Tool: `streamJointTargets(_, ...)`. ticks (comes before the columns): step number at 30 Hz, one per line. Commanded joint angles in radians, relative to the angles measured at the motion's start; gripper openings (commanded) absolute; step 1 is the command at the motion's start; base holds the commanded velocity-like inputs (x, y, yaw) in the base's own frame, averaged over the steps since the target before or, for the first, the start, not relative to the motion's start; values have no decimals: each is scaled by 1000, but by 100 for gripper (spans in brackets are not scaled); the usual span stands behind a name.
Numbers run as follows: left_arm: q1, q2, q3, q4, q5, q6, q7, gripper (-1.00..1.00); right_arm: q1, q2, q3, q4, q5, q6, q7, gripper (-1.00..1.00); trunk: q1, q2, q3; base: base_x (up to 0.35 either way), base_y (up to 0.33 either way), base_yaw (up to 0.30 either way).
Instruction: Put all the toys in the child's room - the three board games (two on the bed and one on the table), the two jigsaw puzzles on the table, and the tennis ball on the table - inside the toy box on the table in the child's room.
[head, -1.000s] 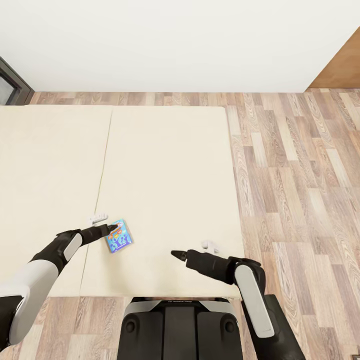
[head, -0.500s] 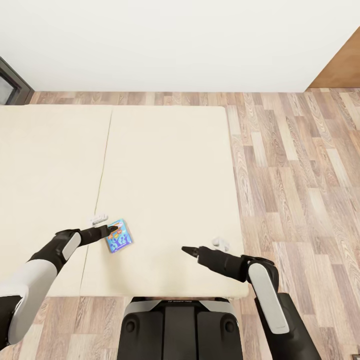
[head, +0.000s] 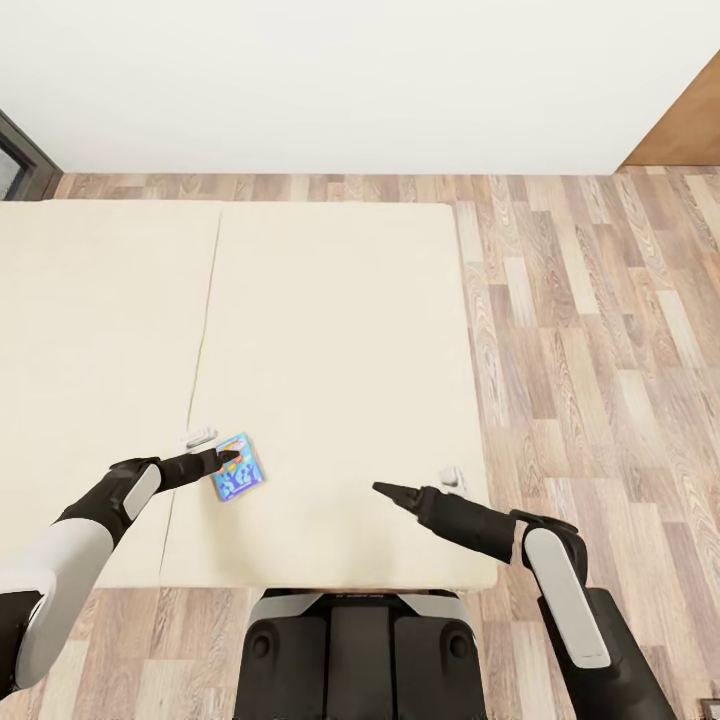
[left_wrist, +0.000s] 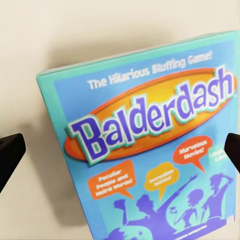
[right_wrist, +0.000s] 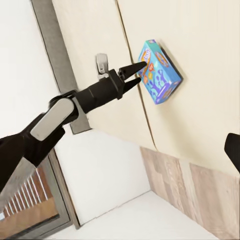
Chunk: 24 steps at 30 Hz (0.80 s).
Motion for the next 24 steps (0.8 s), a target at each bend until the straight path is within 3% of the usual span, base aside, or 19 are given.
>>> streamJointTargets(1,0,0,3,-1,6,9,-2,100,0,-1,-4,0,11,3,41,100,0,-2,-3,0,0,0)
streamJointTargets(4,0,0,3,-1,6,8,-4,100,2,-9,-12,0,12,3,170,100,0,-2,-8,0,0,0)
streamJointTargets(10,0,-2,3,-1,6,7,-6,100,8,-29,-19,0,12,3,257,100,0,-2,-17,0,0,0)
streamJointTargets(18,0,-1,3,-2,6,2,-16,100,10,-41,-36,0,12,3,281,100,0,-2,-27,0,0,0)
streamJointTargets(24,0,-1,0,-23,6,0,-63,100,11,-42,-37,0,12,3,283,100,0,-2,-28,0,0,0)
